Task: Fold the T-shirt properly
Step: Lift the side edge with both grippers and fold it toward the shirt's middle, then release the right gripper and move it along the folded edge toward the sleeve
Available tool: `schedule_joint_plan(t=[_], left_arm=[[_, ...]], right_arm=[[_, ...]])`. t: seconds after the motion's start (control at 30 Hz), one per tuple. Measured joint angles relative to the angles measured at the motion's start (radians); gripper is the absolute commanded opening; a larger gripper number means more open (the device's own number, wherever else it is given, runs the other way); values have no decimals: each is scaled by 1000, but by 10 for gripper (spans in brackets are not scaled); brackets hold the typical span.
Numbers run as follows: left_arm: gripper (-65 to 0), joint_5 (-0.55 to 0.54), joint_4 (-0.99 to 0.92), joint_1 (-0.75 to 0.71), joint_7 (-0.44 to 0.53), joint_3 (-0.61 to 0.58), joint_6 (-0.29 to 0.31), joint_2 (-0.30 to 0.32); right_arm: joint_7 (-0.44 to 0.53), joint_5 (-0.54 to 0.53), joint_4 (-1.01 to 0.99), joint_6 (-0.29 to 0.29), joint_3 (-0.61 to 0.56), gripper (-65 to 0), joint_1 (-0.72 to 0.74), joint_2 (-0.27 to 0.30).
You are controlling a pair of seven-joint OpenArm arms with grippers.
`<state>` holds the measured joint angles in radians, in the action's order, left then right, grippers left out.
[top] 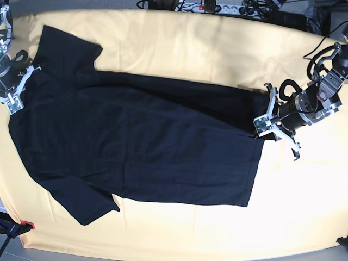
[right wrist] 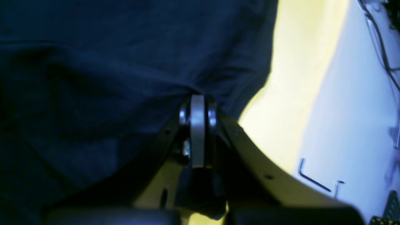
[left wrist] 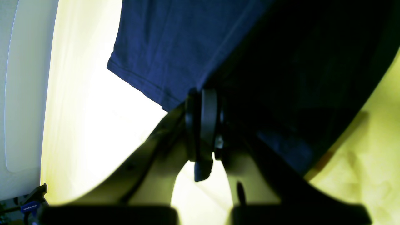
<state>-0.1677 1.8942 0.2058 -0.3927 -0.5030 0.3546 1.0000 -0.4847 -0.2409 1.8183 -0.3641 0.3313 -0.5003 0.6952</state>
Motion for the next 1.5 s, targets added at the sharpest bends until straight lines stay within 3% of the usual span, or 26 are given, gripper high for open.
schedule_joint_plan(t=[0.07, 0.1, 0.2, 0.23, 0.27, 0.4, 0.5, 0.6, 0.73, 0.87, 1.0, 1.07, 1.33, 1.5], left_arm=[[-642, 0, -20, 0, 1, 0, 1, -13], [-561, 4, -31, 0, 5, 0, 0, -19], [-267, 3, -42, 4, 8, 0, 0, -21], [-205, 3, -42, 6, 8, 0, -4, -20], [-171, 0, -42, 6, 9, 0, -23, -19], [-164, -2, -42, 6, 8, 0, -42, -19], [-164, -32, -42, 6, 0, 0, -30, -19], [-164, -59, -42, 5, 0, 0, 18, -19], [-164, -60, -42, 5, -1, 0, 21, -19], [-164, -60, -42, 6, -4, 0, 22, -19], [-164, -60, -42, 5, -4, 0, 22, -19], [-164, -60, -42, 5, -4, 0, 22, -19], [-164, -60, -42, 5, -8, 0, 21, -19], [-164, -60, -42, 5, -8, 0, 21, -19]], right_arm=[[-1, 3, 0, 6, 0, -650, -1, 0], [-1, 3, 0, 10, 0, -610, -1, -1], [-1, 7, 0, 70, 0, -321, 0, 0], [-2, 8, 0, 76, 0, -250, 0, 0], [-2, 6, 0, 76, 0, -222, -1, 0], [-35, -51, 8, 9, 0, -224, 0, 0], [-109, -167, 41, -118, 0, -224, -1, -1], [-182, -303, 90, -214, 0, -231, -3, 0], [-241, -433, 166, -336, 0, -232, -69, 0], [-241, -414, 221, -332, -20, -232, -184, -2], [-196, -301, 224, -333, -48, -232, -253, -2], [-171, -273, 224, -294, -63, -232, -275, -3], [-161, -121, 229, -298, -143, -232, -286, -105], [-116, 6, 234, -148, -162, -232, -284, -112]])
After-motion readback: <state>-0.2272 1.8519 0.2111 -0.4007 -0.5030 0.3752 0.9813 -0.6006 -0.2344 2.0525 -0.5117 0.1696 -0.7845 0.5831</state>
